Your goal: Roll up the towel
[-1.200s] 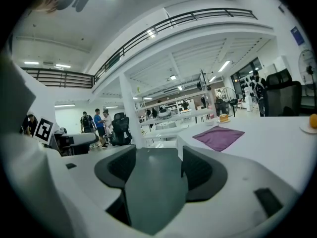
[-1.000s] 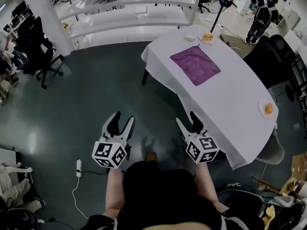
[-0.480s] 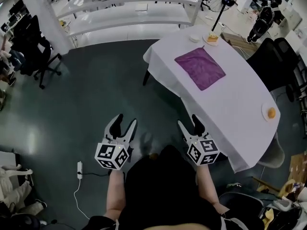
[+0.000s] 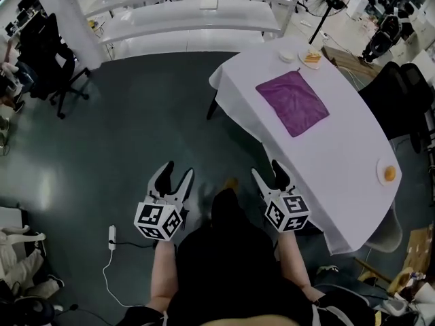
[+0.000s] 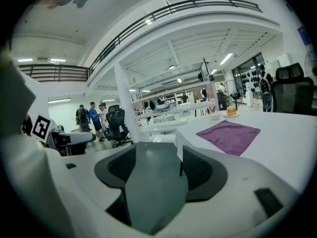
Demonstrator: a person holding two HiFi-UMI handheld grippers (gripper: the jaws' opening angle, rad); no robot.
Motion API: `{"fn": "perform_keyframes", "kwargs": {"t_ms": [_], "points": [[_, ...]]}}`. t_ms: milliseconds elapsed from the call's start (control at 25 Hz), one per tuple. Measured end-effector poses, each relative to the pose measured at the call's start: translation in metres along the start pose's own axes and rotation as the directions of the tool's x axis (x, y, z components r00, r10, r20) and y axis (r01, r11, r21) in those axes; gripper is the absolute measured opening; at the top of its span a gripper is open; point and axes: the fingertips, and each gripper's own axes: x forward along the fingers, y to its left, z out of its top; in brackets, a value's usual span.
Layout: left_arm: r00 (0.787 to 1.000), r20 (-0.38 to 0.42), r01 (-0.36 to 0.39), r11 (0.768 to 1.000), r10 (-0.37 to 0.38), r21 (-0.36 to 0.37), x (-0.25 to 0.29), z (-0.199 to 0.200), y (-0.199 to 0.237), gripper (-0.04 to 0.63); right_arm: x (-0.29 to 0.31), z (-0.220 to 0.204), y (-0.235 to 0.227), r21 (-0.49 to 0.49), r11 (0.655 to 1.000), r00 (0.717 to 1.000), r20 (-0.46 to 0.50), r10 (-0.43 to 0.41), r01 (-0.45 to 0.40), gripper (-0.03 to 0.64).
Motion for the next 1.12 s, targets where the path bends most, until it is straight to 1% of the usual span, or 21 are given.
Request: {"fn": "perform_keyframes", "kwargs": {"t_ms": [120, 240, 360, 520, 680, 920, 1120], "points": [[1.000, -0.006, -0.004, 1.000, 0.004, 0.004, 0.029, 0.008, 0.012, 0.252, 0.033, 0.009, -0.012, 0.004, 1.000, 1.000, -0.008, 0.012, -0.012, 0.307], [1.000, -0.016, 0.018, 1.000, -0.018, 0.015, 0.066, 0.020, 0.018, 0.252, 0.062, 0.028, -0.028, 0.000, 1.000, 1.000, 0.006, 0.004, -0.004, 0.307], [0.999, -0.014, 0.044, 0.999, -0.044, 0.030, 0.107, 0.034, 0.017, 0.252, 0.080, 0.041, -0.052, 0.010, 1.000, 1.000, 0.010, -0.017, 0.017, 0.307], [0.997, -0.022, 0.074, 0.995, -0.073, 0.071, 0.160, 0.052, 0.007, 0.252, 0.100, 0.057, -0.091, 0.026, 0.999, 0.999, 0.008, -0.044, 0.044, 0.307], [0.997, -0.023, 0.080, 0.994, -0.079, 0.078, 0.194, 0.063, 0.005, 0.252, 0.119, 0.072, -0.120, 0.037, 0.998, 0.998, 0.015, -0.059, 0.058, 0.307], [0.997, -0.034, 0.076, 0.993, -0.073, 0.086, 0.246, 0.081, 0.017, 0.252, 0.167, 0.101, -0.145, 0.035, 0.999, 0.999, 0.025, -0.042, 0.042, 0.307], [0.994, -0.040, 0.106, 0.988, -0.102, 0.113, 0.291, 0.088, 0.008, 0.252, 0.190, 0.108, -0.177, 0.048, 0.997, 0.998, 0.023, -0.055, 0.054, 0.307]]}}
